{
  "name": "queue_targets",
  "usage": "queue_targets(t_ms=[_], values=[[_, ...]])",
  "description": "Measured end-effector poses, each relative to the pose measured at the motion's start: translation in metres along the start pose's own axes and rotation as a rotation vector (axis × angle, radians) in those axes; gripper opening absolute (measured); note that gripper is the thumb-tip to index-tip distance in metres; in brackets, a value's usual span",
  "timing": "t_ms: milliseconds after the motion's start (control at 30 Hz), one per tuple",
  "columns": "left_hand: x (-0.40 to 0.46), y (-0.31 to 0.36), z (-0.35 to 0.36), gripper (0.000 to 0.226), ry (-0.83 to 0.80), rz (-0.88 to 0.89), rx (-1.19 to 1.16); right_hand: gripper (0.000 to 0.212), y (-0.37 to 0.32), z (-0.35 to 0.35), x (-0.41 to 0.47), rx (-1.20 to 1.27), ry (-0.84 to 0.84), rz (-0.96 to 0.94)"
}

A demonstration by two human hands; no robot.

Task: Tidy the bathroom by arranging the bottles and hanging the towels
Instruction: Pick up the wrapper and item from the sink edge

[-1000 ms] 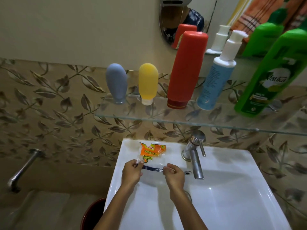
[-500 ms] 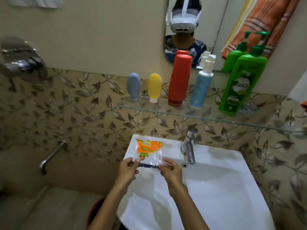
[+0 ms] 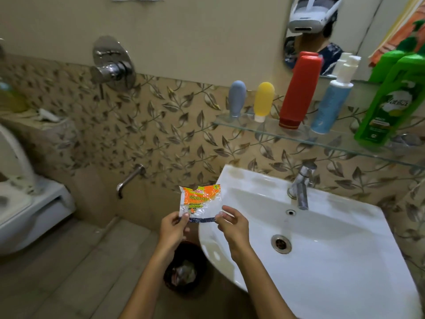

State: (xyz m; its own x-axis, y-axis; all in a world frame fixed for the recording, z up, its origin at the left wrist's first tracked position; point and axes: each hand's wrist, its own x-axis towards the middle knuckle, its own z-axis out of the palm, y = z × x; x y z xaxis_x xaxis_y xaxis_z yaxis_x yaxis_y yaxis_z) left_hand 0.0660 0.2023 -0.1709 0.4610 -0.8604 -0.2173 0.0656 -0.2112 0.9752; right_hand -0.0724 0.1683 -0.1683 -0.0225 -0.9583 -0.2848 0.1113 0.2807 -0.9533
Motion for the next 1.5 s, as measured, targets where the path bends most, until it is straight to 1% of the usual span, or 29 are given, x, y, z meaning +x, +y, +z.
queue_targets(t_ms=[100, 200, 300, 567, 733, 867, 933, 1133, 1267, 1400, 1500], values=[[0.004, -0.003, -0.02, 0.018, 0.049, -0.012, 0.005, 0.034, 0.006, 0.023, -0.001, -0.039, -0.021, -0.011], [0.014, -0.007, -0.041, 0.012, 0.096, -0.033, -0.015, 0.029, 0.014, 0.049, 0.003, -0.065, -0.032, -0.008], [0.028, -0.014, -0.061, 0.012, 0.132, -0.056, -0.024, 0.027, 0.023, 0.074, 0.009, -0.075, -0.037, -0.006], [0.09, -0.034, -0.117, 0.015, 0.163, -0.132, -0.012, 0.032, 0.053, 0.14, 0.037, -0.037, -0.019, 0.06], [0.132, -0.051, -0.144, 0.011, 0.121, -0.202, 0.023, 0.035, 0.078, 0.172, 0.056, -0.005, 0.034, 0.142], [0.161, -0.07, -0.154, 0.008, 0.071, -0.251, 0.024, 0.032, 0.1, 0.182, 0.073, 0.021, 0.11, 0.201], [0.171, -0.08, -0.155, 0.01, 0.05, -0.268, 0.037, 0.031, 0.11, 0.182, 0.08, -0.005, 0.144, 0.227], [0.197, -0.129, -0.145, 0.003, -0.015, -0.342, 0.088, 0.032, 0.152, 0.168, 0.107, -0.106, 0.211, 0.318], [0.215, -0.175, -0.132, 0.014, -0.02, -0.368, 0.14, 0.031, 0.193, 0.157, 0.126, -0.119, 0.28, 0.385], [0.235, -0.237, -0.122, 0.02, -0.039, -0.404, 0.177, 0.035, 0.252, 0.146, 0.151, -0.134, 0.279, 0.447], [0.245, -0.29, -0.117, 0.019, -0.048, -0.436, 0.201, 0.034, 0.304, 0.14, 0.165, -0.158, 0.29, 0.43]])
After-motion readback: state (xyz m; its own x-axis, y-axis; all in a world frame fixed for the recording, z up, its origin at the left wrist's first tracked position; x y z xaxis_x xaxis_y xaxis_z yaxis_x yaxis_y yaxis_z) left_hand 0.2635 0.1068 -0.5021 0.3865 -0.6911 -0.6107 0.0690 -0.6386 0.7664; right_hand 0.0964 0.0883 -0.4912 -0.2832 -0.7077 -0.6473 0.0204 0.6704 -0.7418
